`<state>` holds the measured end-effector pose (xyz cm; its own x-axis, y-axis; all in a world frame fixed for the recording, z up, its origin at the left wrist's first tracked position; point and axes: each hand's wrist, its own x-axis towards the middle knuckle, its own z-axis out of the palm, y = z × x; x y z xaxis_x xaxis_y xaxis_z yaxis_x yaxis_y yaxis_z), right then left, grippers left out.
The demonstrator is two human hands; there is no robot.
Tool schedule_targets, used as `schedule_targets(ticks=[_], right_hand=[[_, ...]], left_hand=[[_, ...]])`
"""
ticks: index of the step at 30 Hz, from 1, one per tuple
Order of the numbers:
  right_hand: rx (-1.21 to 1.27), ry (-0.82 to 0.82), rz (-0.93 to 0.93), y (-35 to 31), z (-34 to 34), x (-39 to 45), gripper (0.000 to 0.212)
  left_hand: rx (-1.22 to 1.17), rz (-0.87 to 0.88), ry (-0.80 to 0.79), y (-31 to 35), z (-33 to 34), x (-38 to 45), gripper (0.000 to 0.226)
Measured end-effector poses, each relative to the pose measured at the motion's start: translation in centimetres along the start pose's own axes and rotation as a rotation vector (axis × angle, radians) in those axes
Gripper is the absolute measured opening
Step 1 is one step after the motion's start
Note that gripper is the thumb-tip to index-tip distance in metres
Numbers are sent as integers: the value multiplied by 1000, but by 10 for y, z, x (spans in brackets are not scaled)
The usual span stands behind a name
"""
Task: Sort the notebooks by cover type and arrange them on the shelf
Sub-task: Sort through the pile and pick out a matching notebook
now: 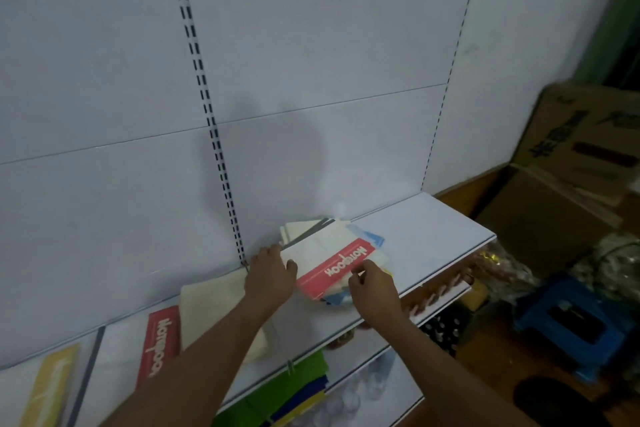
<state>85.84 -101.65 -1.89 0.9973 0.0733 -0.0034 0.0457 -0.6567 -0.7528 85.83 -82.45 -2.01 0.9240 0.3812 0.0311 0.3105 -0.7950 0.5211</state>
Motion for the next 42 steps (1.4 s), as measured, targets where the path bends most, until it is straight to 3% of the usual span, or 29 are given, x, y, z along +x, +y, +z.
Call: schedule_targets(ticks=[6, 11, 17, 22, 26, 30, 34, 38, 42], right_hand=[[0, -6, 128, 22, -11, 27, 19], [-32, -54, 177, 16, -7, 41, 19], [-75, -82, 198, 12, 4, 67, 30], [-201, -63, 205, 8, 3, 90, 27], [-160, -139, 164, 15, 1, 104, 26], [-104, -193, 116, 28, -3, 111, 29], [-84, -209, -2, 29, -4, 107, 34], [43, -162, -168, 12, 8, 101, 35], [182, -374, -236, -27, 29, 64, 24]], left_hand=[[159, 34, 41, 12, 9, 23, 46], [210, 44, -65, 11, 12, 48, 47], [246, 8, 1, 8, 9, 51, 40], [-97, -21, -137, 11, 3, 41, 28], [-291, -111, -265, 18, 3, 32, 31], [-394, -195, -286, 40, 7, 11, 31], [-505, -282, -192, 64, 13, -18, 35], [-678, -365, 32, 63, 7, -47, 33], [-688, -457, 160, 37, -15, -95, 34]])
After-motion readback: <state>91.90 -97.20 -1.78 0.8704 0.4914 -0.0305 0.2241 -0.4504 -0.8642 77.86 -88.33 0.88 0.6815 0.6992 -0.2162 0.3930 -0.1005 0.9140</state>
